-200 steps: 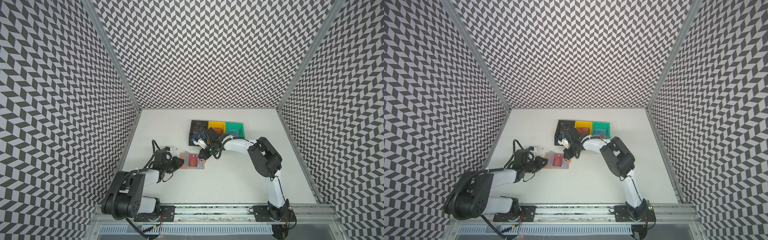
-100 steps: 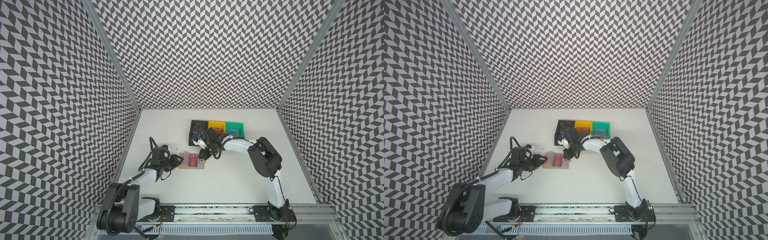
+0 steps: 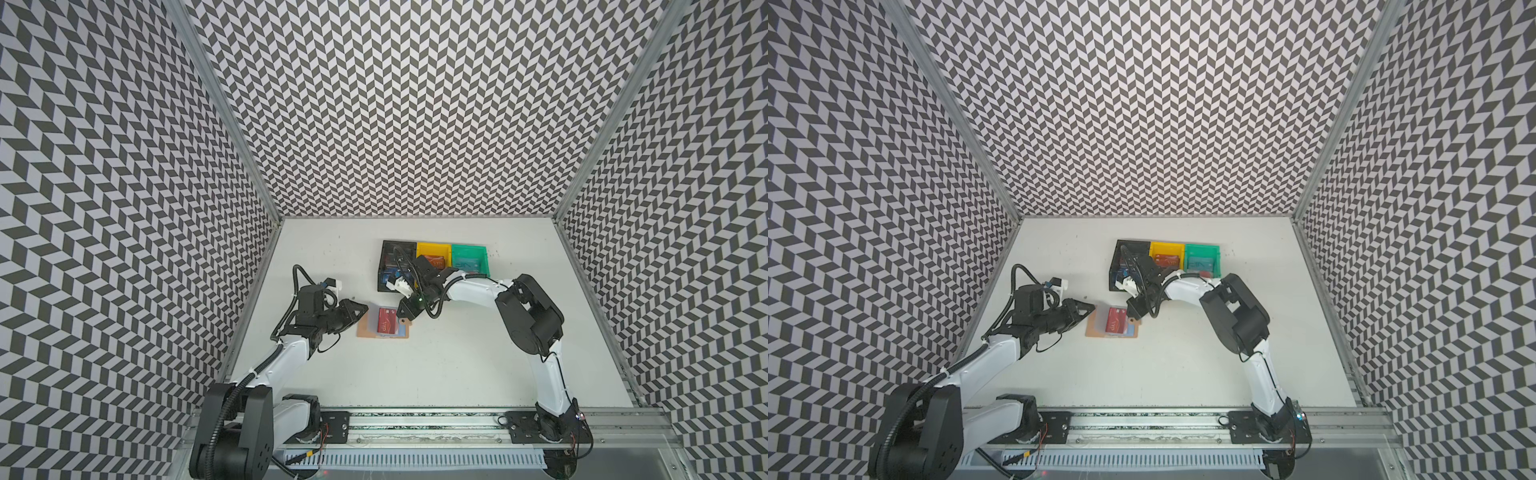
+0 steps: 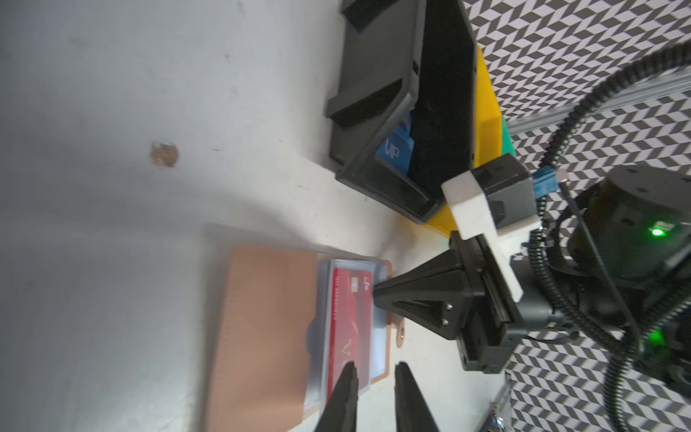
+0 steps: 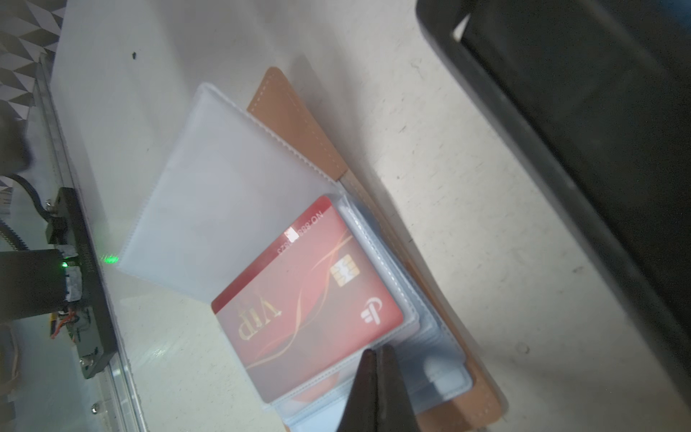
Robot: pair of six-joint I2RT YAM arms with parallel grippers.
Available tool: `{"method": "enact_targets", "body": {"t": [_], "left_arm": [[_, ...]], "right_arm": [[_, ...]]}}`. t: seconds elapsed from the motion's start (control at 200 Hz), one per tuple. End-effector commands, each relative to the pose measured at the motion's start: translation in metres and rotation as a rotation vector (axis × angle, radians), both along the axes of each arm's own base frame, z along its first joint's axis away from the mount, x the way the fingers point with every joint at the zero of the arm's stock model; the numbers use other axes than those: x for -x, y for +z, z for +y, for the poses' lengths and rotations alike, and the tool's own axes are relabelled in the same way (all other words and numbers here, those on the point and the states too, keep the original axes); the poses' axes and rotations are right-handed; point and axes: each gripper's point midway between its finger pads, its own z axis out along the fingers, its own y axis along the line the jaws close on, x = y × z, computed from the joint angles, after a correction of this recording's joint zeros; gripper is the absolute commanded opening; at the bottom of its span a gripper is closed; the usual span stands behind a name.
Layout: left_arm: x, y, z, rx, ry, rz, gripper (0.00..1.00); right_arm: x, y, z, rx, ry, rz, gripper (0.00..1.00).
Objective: Take the credit cards out of the card holder
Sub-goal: Take out the credit card from the card slot.
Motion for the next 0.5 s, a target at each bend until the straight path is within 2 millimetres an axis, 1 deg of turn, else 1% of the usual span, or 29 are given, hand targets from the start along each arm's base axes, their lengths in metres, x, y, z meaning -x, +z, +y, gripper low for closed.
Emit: {"method": "enact_targets", "body": {"t": [0.0,0.065,0.155,0.31,0.496], "left_arm": [[0.005,0.009,-0.013,0.069,-0.078,-0.030,0.25],[0.006,0.008,-0.015,0.074,-0.092,-0.031,0.27],[0.008,0.000,-0.016,0.076,-0.100,-0.012,0.27],[0.014,-0.021,-0.019,0.087,-0.112,0.040,0.27],[0.014,-0.047,-0.013,0.061,-0.075,0.103,0.26]], "right_arm": [[0.011,-0.018,-0.007,0.047,0.016,0.026,0.00],[0.012,-0.018,-0.008,0.048,0.018,0.027,0.00],[0.013,-0.019,-0.009,0.050,0.019,0.031,0.00],[0.013,-0.020,-0.009,0.050,0.021,0.032,0.00],[0.013,-0.020,-0.009,0.049,0.019,0.034,0.00]]}}
